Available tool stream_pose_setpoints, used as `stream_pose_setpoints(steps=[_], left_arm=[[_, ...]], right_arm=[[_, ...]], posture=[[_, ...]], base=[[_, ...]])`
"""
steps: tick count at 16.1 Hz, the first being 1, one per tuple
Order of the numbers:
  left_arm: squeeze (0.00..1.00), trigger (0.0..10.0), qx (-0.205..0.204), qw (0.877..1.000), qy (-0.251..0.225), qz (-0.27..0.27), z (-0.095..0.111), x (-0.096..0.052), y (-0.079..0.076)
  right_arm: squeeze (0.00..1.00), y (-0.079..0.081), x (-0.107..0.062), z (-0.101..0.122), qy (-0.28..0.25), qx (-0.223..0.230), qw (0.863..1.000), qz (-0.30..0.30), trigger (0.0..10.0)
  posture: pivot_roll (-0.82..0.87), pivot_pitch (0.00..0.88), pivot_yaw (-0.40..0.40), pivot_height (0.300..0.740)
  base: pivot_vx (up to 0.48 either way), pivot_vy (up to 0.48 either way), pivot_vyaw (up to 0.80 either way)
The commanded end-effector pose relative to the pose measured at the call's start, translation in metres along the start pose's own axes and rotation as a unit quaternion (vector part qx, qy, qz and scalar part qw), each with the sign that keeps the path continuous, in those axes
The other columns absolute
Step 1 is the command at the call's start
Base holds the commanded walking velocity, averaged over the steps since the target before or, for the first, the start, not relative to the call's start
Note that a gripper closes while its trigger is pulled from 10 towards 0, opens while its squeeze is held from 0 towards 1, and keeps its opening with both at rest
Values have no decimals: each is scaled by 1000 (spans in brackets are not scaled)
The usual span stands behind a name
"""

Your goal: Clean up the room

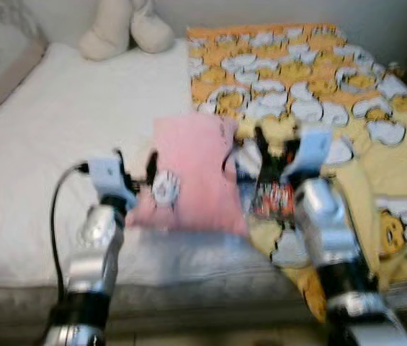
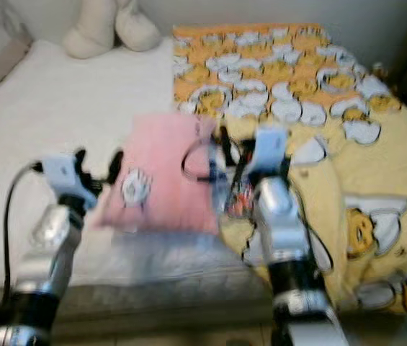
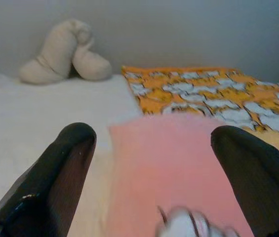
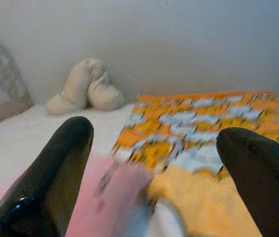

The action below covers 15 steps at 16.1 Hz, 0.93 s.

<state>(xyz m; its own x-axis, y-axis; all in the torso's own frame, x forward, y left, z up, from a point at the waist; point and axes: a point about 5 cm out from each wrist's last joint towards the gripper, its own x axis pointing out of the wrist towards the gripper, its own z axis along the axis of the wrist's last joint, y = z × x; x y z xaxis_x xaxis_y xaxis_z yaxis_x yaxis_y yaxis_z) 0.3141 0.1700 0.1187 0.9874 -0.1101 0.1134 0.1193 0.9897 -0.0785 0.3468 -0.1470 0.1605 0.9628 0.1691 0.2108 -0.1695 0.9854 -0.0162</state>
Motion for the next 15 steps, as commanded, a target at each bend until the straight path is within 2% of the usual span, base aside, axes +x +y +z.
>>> stream_pose_setpoints(steps=[1, 2, 5, 10, 14, 15], left_arm=[[0, 10000, -2, 1000, 2, 3, 1, 2, -2], [0, 10000, 1, 1000, 5, 0, 1, 3, -1], [0, 10000, 19, 1000, 13, -18, -1, 2, -2], [0, 10000, 29, 999, 22, -23, -2, 5, -9], [0, 10000, 37, 997, 31, -56, -2, 9, -17], [0, 10000, 37, 997, 33, -56, -3, 10, -17]], right_arm=[[0, -6, -2, -3, 12, 10, 1000, -11, 10000], [0, -6, -3, -5, 15, 9, 1000, -8, 10000], [0, -6, -8, -13, 31, 13, 999, -8, 10000], [0, -5, -15, -25, 54, 28, 998, -13, 10000], [0, -9, -18, -28, 60, 25, 997, -28, 10000], [0, -10, -20, -30, 66, 22, 997, -33, 10000]], posture=[[-183, 0, 88, 740], [-183, 0, 88, 740], [-182, 0, 88, 740], [-189, 0, 100, 740], [-204, 0, 118, 740], [-210, 0, 125, 740]], base=[[0, 0, 0], [0, 0, 0], [84, 449, 0], [0, 0, 0], [0, 0, 0], [0, 0, -725]])
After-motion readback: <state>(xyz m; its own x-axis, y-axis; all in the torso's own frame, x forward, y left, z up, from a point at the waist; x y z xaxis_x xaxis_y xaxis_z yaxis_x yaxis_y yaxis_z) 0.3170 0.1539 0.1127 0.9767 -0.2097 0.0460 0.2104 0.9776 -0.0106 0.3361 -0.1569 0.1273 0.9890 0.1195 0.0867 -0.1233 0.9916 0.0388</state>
